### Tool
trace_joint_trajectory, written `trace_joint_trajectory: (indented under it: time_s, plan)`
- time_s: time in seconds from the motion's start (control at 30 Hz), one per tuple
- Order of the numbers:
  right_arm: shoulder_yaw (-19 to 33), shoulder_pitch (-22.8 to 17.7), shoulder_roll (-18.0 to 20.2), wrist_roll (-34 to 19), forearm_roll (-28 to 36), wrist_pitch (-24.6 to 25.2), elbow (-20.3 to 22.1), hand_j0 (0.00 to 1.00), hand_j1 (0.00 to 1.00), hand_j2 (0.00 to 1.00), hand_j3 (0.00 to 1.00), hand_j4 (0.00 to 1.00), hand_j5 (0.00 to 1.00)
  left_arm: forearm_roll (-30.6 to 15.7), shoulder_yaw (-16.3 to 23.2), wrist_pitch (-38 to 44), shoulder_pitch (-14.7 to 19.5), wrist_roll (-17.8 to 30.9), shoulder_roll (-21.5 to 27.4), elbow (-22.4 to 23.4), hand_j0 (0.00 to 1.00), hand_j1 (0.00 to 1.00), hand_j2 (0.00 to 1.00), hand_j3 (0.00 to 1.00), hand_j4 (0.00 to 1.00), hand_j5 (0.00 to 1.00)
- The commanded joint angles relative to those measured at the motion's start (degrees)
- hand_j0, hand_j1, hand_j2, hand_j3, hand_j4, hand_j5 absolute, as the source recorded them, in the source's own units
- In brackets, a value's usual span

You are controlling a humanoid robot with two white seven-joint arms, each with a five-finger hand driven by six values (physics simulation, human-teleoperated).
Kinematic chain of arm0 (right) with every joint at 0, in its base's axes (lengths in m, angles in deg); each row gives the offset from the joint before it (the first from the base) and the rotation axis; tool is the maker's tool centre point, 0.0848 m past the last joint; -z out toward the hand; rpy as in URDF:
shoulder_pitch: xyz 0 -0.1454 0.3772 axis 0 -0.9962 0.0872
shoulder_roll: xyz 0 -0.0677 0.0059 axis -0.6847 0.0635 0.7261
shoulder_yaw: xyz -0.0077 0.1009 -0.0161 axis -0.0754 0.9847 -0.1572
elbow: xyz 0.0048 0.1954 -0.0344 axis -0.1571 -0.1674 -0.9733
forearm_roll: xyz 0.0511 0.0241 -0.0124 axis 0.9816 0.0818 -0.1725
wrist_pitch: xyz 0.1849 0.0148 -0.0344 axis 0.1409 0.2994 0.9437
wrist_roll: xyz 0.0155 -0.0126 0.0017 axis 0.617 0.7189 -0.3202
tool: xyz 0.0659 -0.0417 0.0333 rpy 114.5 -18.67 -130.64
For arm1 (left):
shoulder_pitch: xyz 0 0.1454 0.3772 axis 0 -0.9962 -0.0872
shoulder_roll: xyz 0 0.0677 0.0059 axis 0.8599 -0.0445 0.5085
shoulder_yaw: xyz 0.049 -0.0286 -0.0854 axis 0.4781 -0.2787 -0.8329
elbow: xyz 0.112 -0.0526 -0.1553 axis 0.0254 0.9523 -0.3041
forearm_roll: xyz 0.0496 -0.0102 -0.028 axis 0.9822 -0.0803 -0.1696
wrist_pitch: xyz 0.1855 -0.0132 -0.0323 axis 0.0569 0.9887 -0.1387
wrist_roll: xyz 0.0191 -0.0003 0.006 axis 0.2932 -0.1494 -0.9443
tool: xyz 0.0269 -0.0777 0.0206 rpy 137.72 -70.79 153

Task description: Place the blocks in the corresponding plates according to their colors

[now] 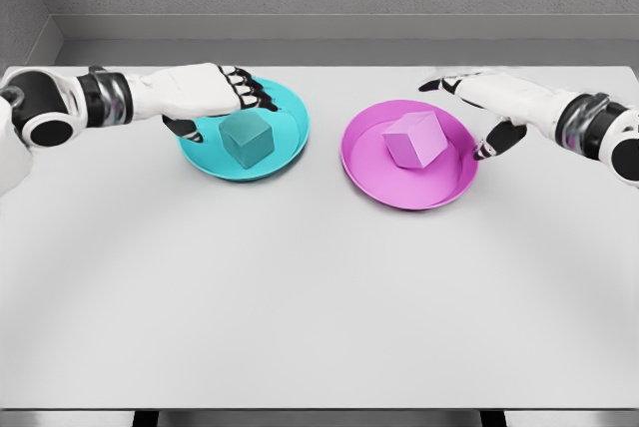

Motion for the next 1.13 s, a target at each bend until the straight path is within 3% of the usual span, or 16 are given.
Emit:
trace_joint_trajectory:
  time_s: [0.0,0.07,0.17,0.2,0.3,0.43,0.53,1.1]
  plan:
    - [3.75,-0.35,3.00,0.09,0.01,-6.60,0.70,1.00,1.00,1.00,1.00,1.00,1.00,-4.17,-0.59,0.11,-0.09,-0.03,5.54,-4.57,1.00,1.00,1.00,1.00,1.00,1.00]
    - [6.92,-3.86,4.49,0.09,0.10,-12.32,0.78,1.00,1.00,1.00,1.00,1.00,1.00,-7.16,-0.50,0.11,-0.88,-0.03,8.80,-6.68,1.00,1.00,1.00,1.00,1.00,1.00]
    - [16.05,-14.06,7.84,0.09,0.19,-20.05,3.24,1.00,1.00,1.00,1.00,1.00,1.00,-8.13,-1.81,0.11,-3.07,-0.12,13.10,-10.37,1.00,1.00,1.00,1.00,1.00,1.00]
    - [18.34,-16.26,8.36,0.09,0.19,-22.78,3.24,1.00,1.00,1.00,1.00,1.00,1.00,-10.59,-3.04,0.11,-4.57,-0.21,14.68,-10.73,1.00,1.00,1.00,1.00,1.00,1.00]
    - [18.70,-17.67,9.33,0.18,0.19,-26.73,3.16,1.00,1.00,1.00,1.00,1.00,1.00,-12.97,-6.56,0.11,-8.61,-0.03,18.11,-11.87,1.00,1.00,1.00,1.00,1.00,1.00]
    - [23.80,-23.64,10.21,0.35,0.19,-30.95,3.16,1.00,1.00,1.00,1.00,1.00,1.00,-13.06,-10.69,0.11,-14.59,-0.21,22.60,-12.22,1.00,1.00,1.00,1.00,1.00,1.00]
    - [23.88,-23.91,10.21,0.35,0.28,-31.04,3.16,1.00,1.00,1.00,1.00,1.00,1.00,-13.06,-13.86,0.11,-17.14,-0.21,23.30,-13.27,1.00,1.00,1.00,1.00,1.00,1.00]
    - [23.88,-25.58,10.30,0.44,0.28,-33.15,2.72,1.00,1.00,1.00,1.00,1.00,1.00,-12.97,-13.94,0.11,-17.58,-0.12,23.56,-13.71,1.00,1.00,1.00,1.00,1.00,1.00]
